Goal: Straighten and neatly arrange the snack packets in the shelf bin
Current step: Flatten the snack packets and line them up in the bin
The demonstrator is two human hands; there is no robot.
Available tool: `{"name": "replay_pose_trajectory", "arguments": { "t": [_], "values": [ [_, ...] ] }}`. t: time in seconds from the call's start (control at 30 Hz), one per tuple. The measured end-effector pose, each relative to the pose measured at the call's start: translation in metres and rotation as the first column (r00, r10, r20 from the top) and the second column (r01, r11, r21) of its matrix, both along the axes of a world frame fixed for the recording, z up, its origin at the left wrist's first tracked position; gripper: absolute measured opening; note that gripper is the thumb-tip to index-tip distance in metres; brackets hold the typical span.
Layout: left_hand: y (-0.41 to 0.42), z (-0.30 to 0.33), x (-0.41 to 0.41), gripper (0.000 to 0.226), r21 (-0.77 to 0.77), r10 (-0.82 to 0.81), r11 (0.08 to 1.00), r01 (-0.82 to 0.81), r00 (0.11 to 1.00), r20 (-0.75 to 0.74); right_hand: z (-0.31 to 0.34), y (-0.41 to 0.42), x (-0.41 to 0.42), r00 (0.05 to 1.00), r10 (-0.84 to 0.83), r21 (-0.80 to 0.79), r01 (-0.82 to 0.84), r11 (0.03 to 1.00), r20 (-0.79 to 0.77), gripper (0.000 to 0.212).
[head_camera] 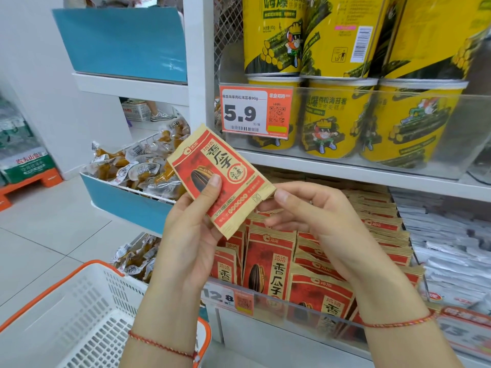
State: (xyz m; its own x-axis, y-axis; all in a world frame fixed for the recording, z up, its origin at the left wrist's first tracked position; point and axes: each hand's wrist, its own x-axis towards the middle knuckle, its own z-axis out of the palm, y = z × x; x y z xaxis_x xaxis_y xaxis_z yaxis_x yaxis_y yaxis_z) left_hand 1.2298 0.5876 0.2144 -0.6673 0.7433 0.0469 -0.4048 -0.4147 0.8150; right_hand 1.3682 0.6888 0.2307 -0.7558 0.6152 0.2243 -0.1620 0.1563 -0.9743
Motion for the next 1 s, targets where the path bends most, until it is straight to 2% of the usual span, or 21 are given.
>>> {"name": "replay_pose_trajectory", "arguments": {
  "t": [0.2,0.33,0.43,0.5,0.6,0.67,0.73,0.77,0.83,0.9,1.0],
  "values": [
    [-0.001,0.001,0.000,0.025,0.048,-0.225,0.974,0.221,0.970,0.092,0.008,-0.004,0.001,0.996,-0.037,-0.033,0.035,0.999,-0.083,0.028],
    [0.000,-0.003,-0.004,0.036,0.157,-0.350,0.934,0.321,0.910,0.224,0.011,-0.007,0.002,0.996,-0.007,-0.039,0.004,0.999,-0.085,0.025],
    [0.004,-0.011,-0.009,0.057,0.231,-0.434,0.895,0.381,0.862,0.263,0.011,-0.009,0.002,0.999,0.007,-0.021,-0.008,1.000,-0.046,0.026],
    [0.006,-0.016,-0.010,0.056,0.262,-0.469,0.877,0.403,0.835,0.286,0.012,-0.011,0.002,1.000,0.013,-0.013,-0.013,1.000,-0.018,0.028],
    [0.009,-0.021,-0.013,0.053,0.284,-0.473,0.874,0.394,0.825,0.311,0.011,-0.012,0.002,0.999,0.030,0.024,-0.030,0.999,0.022,0.018],
    [0.008,-0.021,-0.014,0.042,0.253,-0.446,0.889,0.381,0.846,0.292,0.010,-0.009,0.003,0.998,0.027,0.040,-0.029,0.999,0.060,0.010],
    [0.007,-0.019,-0.014,0.025,0.229,-0.394,0.913,0.337,0.874,0.285,0.008,-0.005,0.005,0.994,0.007,0.065,-0.014,0.998,0.113,0.012],
    [0.007,-0.019,-0.015,0.026,0.228,-0.380,0.919,0.323,0.881,0.283,0.007,-0.002,0.005,0.991,-0.005,0.078,-0.006,0.997,0.137,0.015],
    [0.006,-0.019,-0.016,0.042,0.253,-0.395,0.906,0.339,0.892,0.221,0.007,0.002,0.008,0.987,-0.030,0.104,0.014,0.994,0.156,0.024],
    [0.006,-0.018,-0.016,0.063,0.229,-0.406,0.895,0.382,0.911,0.069,0.008,0.004,0.011,0.989,-0.048,0.129,0.030,0.991,0.142,0.031],
    [0.006,-0.019,-0.011,0.050,0.015,-0.336,0.938,0.347,0.918,-0.211,0.006,0.006,0.013,0.982,-0.079,0.204,0.044,0.978,0.170,0.036]
  ]
}}
